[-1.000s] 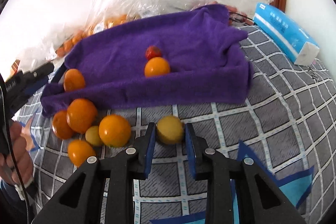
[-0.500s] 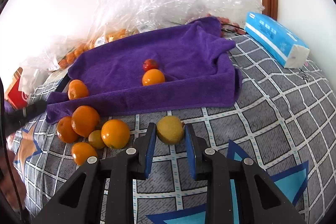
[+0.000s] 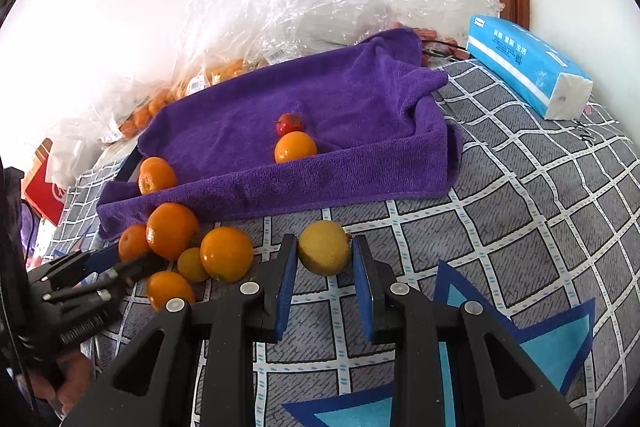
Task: Organize fruits
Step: 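Grasp a large orange with left tool while right tool grasps the yellow fruit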
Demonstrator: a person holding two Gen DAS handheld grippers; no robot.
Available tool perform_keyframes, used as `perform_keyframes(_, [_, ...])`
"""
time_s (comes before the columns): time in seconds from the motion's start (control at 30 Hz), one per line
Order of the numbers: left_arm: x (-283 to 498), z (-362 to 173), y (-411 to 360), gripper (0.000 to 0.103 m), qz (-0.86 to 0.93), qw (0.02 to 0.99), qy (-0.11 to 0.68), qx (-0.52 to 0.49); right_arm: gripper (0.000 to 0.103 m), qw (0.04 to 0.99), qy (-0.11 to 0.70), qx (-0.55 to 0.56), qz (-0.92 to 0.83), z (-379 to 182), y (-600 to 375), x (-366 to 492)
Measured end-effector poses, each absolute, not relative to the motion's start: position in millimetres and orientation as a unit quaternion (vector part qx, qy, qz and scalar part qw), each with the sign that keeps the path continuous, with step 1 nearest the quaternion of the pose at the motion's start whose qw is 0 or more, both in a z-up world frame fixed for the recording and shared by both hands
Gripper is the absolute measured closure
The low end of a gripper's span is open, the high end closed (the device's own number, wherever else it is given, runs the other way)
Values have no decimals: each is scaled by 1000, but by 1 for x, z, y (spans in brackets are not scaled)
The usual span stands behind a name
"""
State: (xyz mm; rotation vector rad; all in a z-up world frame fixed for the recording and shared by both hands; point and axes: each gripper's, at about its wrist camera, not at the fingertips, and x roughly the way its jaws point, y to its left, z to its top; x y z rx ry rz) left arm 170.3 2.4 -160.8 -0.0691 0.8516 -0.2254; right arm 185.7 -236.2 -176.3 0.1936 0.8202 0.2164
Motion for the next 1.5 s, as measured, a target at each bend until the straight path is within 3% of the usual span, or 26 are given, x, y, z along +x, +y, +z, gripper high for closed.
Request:
perform_keyframes(0.27, [150, -170, 27, 61, -80, 900, 428, -30, 75, 909, 393, 90, 110, -175, -236, 184])
perform_keyframes(0.33, [153, -170, 25, 50, -70, 901, 427, -23, 75, 909, 391, 88, 111, -175, -235, 184])
perform_keyframes(0.4, [156, -170, 26, 47, -80, 901, 425, -26, 75, 910, 389, 85, 113, -175, -234, 183])
perform_keyframes(0.53, [157, -172, 26, 51, -79, 907, 414, -26, 75, 912, 385, 81, 118, -174, -232, 182])
perform_keyframes(0.7, [157, -173, 41, 63, -100, 904, 407, -81, 75, 916, 377, 74, 113, -173, -229, 180])
perform_keyframes(0.97, [156, -175, 56, 64, -137, 892, 400, -159, 75, 916, 378, 69, 116, -175, -225, 181])
perform_keyframes(1.5, [156, -174, 55, 64, -145, 890, 401, -160, 75, 917, 376, 46, 128, -173, -221, 178])
